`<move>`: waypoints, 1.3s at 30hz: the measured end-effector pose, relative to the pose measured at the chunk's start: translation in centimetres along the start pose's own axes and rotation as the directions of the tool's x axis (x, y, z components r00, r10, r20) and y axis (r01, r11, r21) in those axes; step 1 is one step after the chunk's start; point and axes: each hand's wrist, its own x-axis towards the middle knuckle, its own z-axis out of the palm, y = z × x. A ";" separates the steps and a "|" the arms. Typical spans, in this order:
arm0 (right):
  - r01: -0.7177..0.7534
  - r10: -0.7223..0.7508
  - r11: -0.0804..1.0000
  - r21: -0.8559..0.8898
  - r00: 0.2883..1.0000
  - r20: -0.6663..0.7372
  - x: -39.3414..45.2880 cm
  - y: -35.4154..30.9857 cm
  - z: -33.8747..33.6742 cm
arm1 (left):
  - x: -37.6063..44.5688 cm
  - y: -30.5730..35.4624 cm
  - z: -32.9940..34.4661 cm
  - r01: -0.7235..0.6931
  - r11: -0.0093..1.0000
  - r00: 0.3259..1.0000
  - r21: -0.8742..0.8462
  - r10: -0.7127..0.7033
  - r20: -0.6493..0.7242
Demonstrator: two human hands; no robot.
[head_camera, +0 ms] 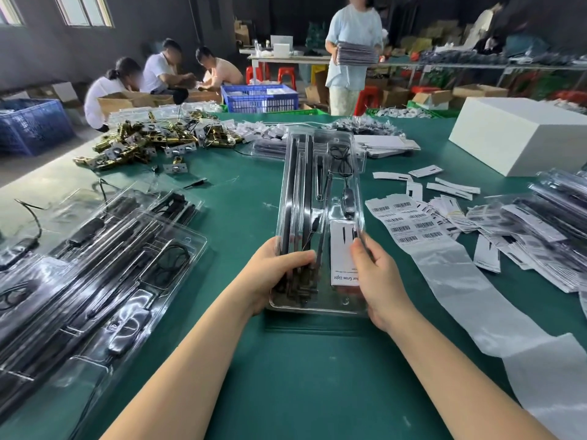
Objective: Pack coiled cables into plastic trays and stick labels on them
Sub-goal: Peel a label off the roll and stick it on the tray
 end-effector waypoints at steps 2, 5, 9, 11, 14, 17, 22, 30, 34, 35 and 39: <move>-0.026 0.027 0.998 0.051 0.999 -0.018 0.1 -0.1 -0.3 | -0.2 0.2 -0.1 0.065 0.994 0.998 -0.087 -0.064 0.013; -0.087 0.101 0.977 0.196 0.993 -0.060 0.1 -0.6 -0.5 | -0.9 0.2 0.4 0.188 0.916 0.975 -0.355 -0.130 0.181; -0.115 0.191 0.896 0.429 0.972 -0.138 0.3 -1.2 -0.3 | -1.8 -0.4 2.4 0.163 0.754 0.955 -0.636 0.040 0.292; -0.092 0.174 0.919 0.383 0.967 -0.186 0.1 -1.2 0.1 | -2.0 -1.3 4.3 0.087 0.808 0.977 -0.583 0.044 0.206; -0.041 0.131 0.921 0.386 0.969 -0.210 -0.4 -1.0 0.9 | -1.6 -2.7 5.9 -0.062 0.912 0.998 -0.407 0.062 -0.012; -0.015 0.077 0.930 0.366 0.985 -0.155 -0.3 -1.2 1.1 | -1.2 -2.4 5.1 -0.165 0.943 0.986 -0.290 0.150 -0.073; -0.003 0.010 0.996 0.088 0.997 -0.076 0.6 -1.1 -0.2 | -0.6 -1.1 2.8 -0.129 0.951 0.991 -0.282 0.116 -0.061; 0.025 -0.015 0.997 0.078 0.992 -0.128 0.9 -0.4 -0.4 | 0.0 -0.9 2.0 -0.107 0.957 0.994 -0.270 0.109 -0.008; -0.064 0.077 0.984 0.167 0.994 -0.073 0.4 -0.4 0.1 | 0.0 -1.0 1.7 -0.128 0.960 0.992 -0.248 0.129 -0.009; -0.074 0.082 0.984 0.161 0.996 -0.042 0.4 -0.4 0.1 | 0.0 -1.0 1.6 -0.129 0.961 0.991 -0.245 0.131 -0.007; -0.030 0.031 0.994 0.108 0.999 -0.013 0.3 -0.7 -0.2 | 0.1 -1.0 1.2 -0.143 0.961 0.988 -0.236 0.151 0.013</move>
